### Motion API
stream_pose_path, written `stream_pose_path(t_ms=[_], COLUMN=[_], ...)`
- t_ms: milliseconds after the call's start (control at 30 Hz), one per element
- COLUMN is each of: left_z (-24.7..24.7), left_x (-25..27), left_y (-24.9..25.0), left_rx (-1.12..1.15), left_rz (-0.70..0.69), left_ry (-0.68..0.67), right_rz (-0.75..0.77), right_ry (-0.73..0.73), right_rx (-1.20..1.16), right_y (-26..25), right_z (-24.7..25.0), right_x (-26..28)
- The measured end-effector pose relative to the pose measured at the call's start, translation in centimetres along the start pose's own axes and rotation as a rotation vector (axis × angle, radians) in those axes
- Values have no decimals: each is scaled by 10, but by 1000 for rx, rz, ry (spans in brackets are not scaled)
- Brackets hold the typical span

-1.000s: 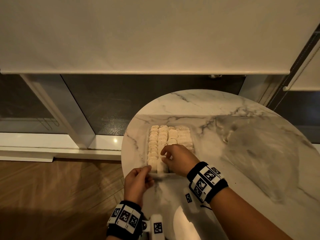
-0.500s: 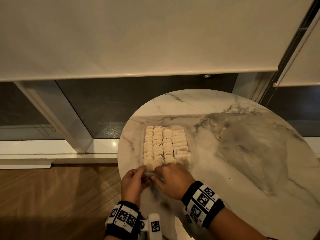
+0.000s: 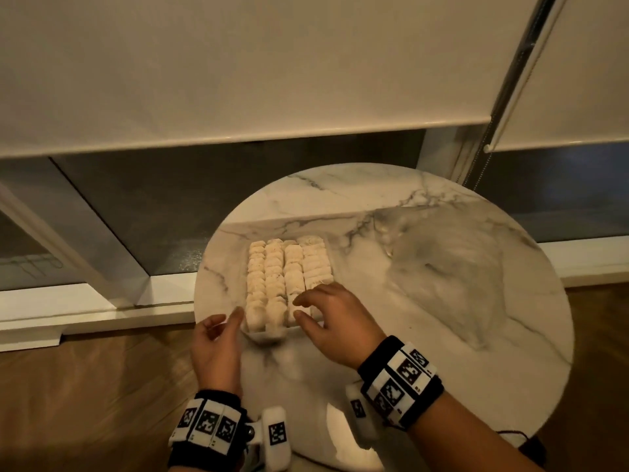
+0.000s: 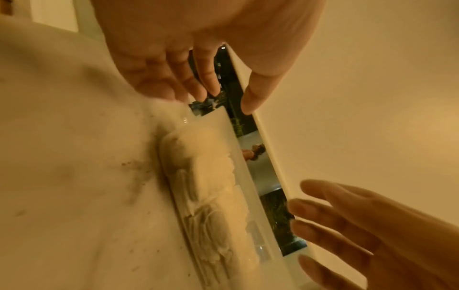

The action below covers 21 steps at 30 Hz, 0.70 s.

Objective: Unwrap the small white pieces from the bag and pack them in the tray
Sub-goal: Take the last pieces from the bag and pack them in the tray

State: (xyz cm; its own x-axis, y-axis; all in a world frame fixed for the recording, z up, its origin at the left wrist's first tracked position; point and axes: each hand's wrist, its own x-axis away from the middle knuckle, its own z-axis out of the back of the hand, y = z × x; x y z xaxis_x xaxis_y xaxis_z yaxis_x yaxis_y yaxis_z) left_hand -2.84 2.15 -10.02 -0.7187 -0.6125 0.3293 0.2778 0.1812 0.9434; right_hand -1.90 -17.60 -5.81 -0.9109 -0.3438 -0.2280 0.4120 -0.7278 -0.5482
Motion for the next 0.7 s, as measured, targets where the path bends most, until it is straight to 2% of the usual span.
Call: stream_pose_path(t_ms=[67, 133, 267, 333, 400, 600, 700], left_z=[-5, -16, -56, -87, -124, -212, -233], left_x=[13, 32, 76, 95, 105, 120, 113], left_y=[16, 31, 45, 43, 31, 6, -2], left_rx=[-25, -58, -117, -223, -362, -954, -1076], left_rz=[-183, -370, -591, -635, -645, -557, -572], left_ry=[42, -22, -355, -531, -649, -853, -880], right_rz=[-75, -169, -383, -512, -651, -937, -978], right_ry=[82, 162, 353, 401, 346, 93, 41], right_rx=[-41, -52, -66, -2, 98, 115, 81], right_y=[13, 29, 64, 84, 99, 120, 125], right_z=[21, 42, 70, 78, 84, 95, 96], right_x=[12, 27, 55, 64, 68, 81, 88])
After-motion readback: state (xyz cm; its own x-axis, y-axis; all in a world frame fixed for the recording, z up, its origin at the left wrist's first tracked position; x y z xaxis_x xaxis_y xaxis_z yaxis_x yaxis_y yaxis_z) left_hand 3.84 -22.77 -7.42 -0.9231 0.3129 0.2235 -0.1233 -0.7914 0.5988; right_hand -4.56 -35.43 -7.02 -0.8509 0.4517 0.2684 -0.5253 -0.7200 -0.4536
